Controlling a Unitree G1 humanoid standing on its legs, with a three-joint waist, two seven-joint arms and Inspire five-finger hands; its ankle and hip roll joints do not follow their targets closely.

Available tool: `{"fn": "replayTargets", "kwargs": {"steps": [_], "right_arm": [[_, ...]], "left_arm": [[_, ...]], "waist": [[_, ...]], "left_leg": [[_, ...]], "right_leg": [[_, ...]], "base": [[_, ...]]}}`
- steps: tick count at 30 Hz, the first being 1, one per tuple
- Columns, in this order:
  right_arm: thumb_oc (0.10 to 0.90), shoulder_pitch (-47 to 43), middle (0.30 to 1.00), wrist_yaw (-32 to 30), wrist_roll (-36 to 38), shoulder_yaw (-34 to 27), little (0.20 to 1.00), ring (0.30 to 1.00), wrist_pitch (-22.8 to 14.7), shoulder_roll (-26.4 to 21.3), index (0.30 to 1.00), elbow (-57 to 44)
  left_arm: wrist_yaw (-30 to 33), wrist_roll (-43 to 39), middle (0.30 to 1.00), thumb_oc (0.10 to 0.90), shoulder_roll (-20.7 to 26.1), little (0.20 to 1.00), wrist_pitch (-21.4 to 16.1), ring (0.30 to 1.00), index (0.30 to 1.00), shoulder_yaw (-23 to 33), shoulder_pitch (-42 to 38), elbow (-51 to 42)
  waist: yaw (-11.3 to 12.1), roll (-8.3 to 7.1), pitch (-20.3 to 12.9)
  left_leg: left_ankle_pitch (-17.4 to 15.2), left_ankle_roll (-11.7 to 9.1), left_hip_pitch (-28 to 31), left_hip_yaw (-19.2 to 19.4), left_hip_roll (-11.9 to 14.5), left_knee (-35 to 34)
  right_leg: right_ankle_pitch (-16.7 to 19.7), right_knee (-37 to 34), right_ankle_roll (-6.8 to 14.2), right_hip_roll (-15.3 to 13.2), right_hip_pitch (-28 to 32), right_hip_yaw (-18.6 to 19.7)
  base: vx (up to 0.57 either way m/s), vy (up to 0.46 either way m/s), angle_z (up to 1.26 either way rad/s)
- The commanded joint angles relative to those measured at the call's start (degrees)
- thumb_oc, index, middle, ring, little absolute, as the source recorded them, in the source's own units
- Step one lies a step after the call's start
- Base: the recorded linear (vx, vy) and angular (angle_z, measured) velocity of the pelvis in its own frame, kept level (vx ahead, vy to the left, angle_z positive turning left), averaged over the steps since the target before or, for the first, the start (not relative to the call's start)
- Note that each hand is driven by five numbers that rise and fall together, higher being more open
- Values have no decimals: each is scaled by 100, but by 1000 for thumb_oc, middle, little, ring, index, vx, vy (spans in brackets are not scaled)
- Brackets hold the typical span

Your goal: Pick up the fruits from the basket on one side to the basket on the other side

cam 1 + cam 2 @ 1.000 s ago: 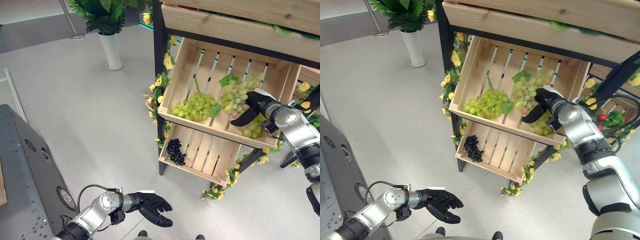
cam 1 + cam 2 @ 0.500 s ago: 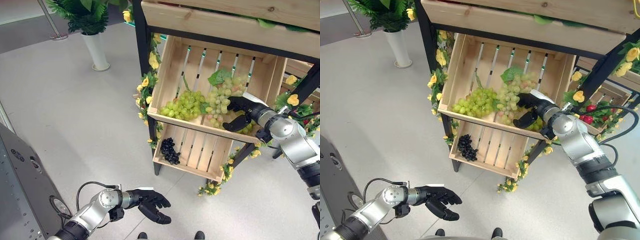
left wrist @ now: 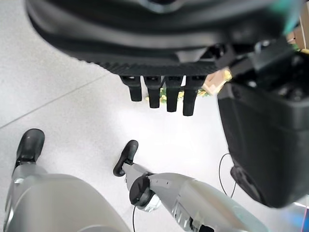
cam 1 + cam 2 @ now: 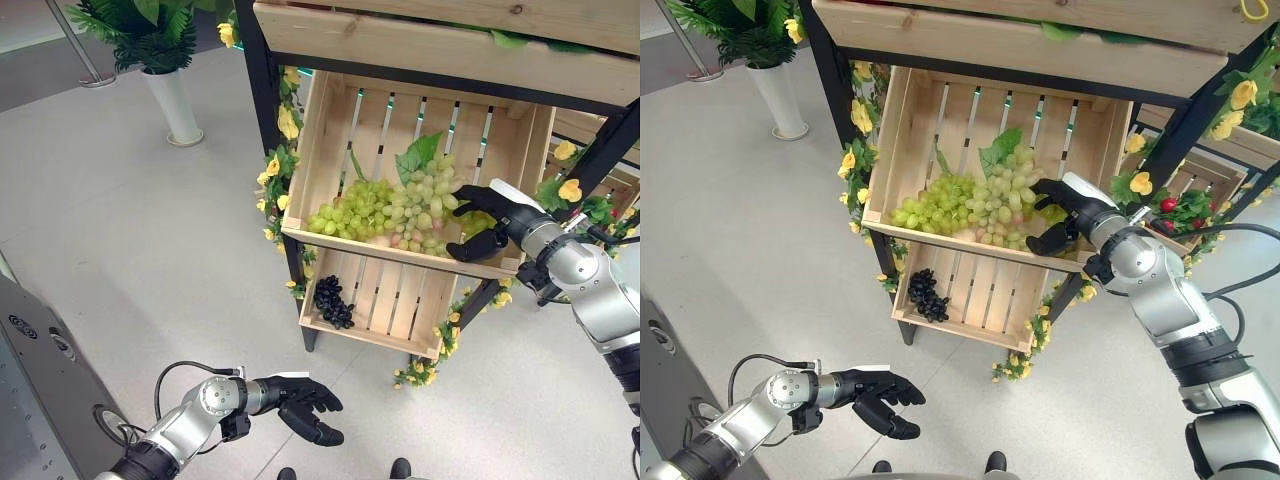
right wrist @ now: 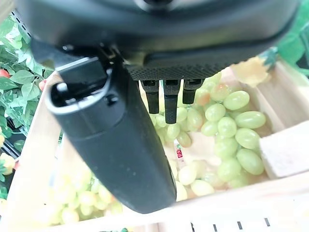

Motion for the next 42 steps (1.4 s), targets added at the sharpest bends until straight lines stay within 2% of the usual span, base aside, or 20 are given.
{"fn": "replayTargets", "kwargs": {"steps": [1,7,9,11,14,17,18,19,22,23,25,27,28,29,31,33,37,39,42], "right_arm": [[800,-326,900,-740,350,-699,900,900,-375,-610,900,-285],[800,109,900,-1113,1342,-1109,900,900,-703,-181,900,-908],[800,231,900,-1214,1409,-1213,900,900,-868,-79,900,-999],[800,373,900,-1434,1382,-1387,900,900,-1215,91,900,-1151],[800,438,900,-1616,1319,-1532,900,900,-1359,190,900,-1404],[800,501,900,-1787,1575,-1657,900,900,-1595,329,900,-1716],[800,512,900,-1783,1600,-1663,900,900,-1597,334,900,-1732],[800,580,900,-1790,1961,-1722,900,900,-1710,431,900,-1880],[800,715,900,-1766,2235,-1758,900,900,-2102,638,900,-2047],[800,783,900,-1645,2731,-1766,900,900,-2328,786,900,-2147],[800,879,900,-1510,3100,-1747,900,900,-2456,1012,900,-2195],[800,1102,900,-1085,3667,-1655,900,900,-2753,1440,900,-2185],[800,1147,900,-1011,3703,-1630,900,900,-2783,1526,900,-2186],[800,1322,900,-702,4003,-1520,900,900,-2826,1847,900,-2160],[800,1411,900,-526,4237,-1479,900,900,-2820,1982,900,-2137],[800,1770,900,21,4752,-1207,900,900,-2695,2492,900,-1952],[800,2157,900,652,5189,-819,900,900,-2418,2873,900,-1658],[800,2230,900,744,5194,-724,900,900,-2344,2962,900,-1537],[800,2480,900,1023,5195,-383,900,900,-2122,3151,900,-1012]], "left_arm": [[93,-78,900,800,160,900,-225,900,900,186,-420,-242],[261,-70,900,800,78,900,-246,900,900,242,-356,-195],[292,-57,900,800,47,900,-270,900,900,239,-350,-160],[352,-33,900,800,7,900,-267,900,900,243,-339,-172],[426,-46,900,800,-9,900,-301,900,900,232,-316,-150],[552,-82,900,800,-68,900,-294,900,900,202,-294,-150],[556,-84,900,800,-71,900,-290,900,900,199,-292,-152],[626,-85,900,800,-114,900,-290,900,900,193,-288,-144],[702,-59,900,800,-174,900,-346,900,900,188,-263,-101],[738,-81,900,800,-199,900,-363,900,900,187,-246,-106],[738,-127,900,800,-228,900,-405,900,900,215,-225,-77],[775,-199,900,800,-316,900,-464,900,900,265,-176,-34],[806,-212,900,800,-334,900,-474,900,900,268,-166,-28],[904,-251,900,800,-397,900,-512,900,900,317,-126,-33],[915,-266,900,800,-414,900,-525,900,900,362,-102,-41],[1114,-307,900,800,-473,900,-610,900,900,492,-17,-99],[1359,-656,900,800,-529,900,-846,900,900,725,153,-237],[1403,-753,900,800,-550,900,-900,900,900,792,190,-248],[1419,-341,900,800,-492,900,-896,900,900,889,313,-337]], "waist": [[52,-90,-353],[32,-62,-343],[30,-52,-354],[26,-38,-350],[20,-24,-365],[4,-7,-371],[6,-3,-380],[-1,1,-364],[0,16,-370],[9,18,-366],[20,30,-384],[36,46,-408],[40,46,-405],[64,66,-405],[70,65,-403],[115,66,-393],[195,74,-354],[218,71,-337],[274,85,-283]], "left_leg": [[-433,235,2,266,-271,16],[-409,263,-39,287,-283,16],[-460,264,-17,290,-282,16],[-438,279,-34,292,-301,16],[-488,282,-14,302,-308,16],[-462,297,-39,340,-314,16],[-501,293,-22,336,-312,16],[-460,300,-52,343,-318,16],[-503,303,-46,334,-325,16],[-464,310,-73,328,-335,16],[-508,307,-57,324,-336,16],[-504,310,-77,325,-345,16],[-464,315,-101,324,-349,16],[-499,314,-90,315,-357,16],[-504,318,-86,305,-367,16],[-507,357,-89,280,-441,16],[-508,439,-108,241,-550,16],[-504,466,-113,231,-587,16],[-500,565,-135,191,-700,16]], "right_leg": [[-337,42,225,-126,285,355],[-311,58,213,-142,226,363],[-345,52,226,-143,249,358],[-314,62,225,-152,225,353],[-351,66,252,-161,239,357],[-334,89,246,-174,194,374],[-366,83,257,-172,213,377],[-337,103,247,-177,173,379],[-359,92,258,-182,178,387],[-328,98,248,-189,154,380],[-361,87,259,-190,180,371],[-354,68,260,-201,177,360],[-322,71,248,-205,154,356],[-343,60,263,-216,174,337],[-343,53,266,-223,185,327],[-323,50,288,-257,167,322],[-307,131,329,-344,122,291],[-307,196,351,-385,94,266],[-227,585,413,-559,-67,173]], "base": [[0,0,0],[-13,27,-3],[15,34,-4],[-12,33,-2],[0,0,0],[-10,11,-1],[-43,31,-4],[-16,22,-4],[-6,8,-1],[-27,32,-1],[3,23,0],[4,55,0],[21,71,0],[-6,76,1],[6,73,0],[0,129,0],[-5,135,-1],[-13,164,0],[-5,193,2]]}}
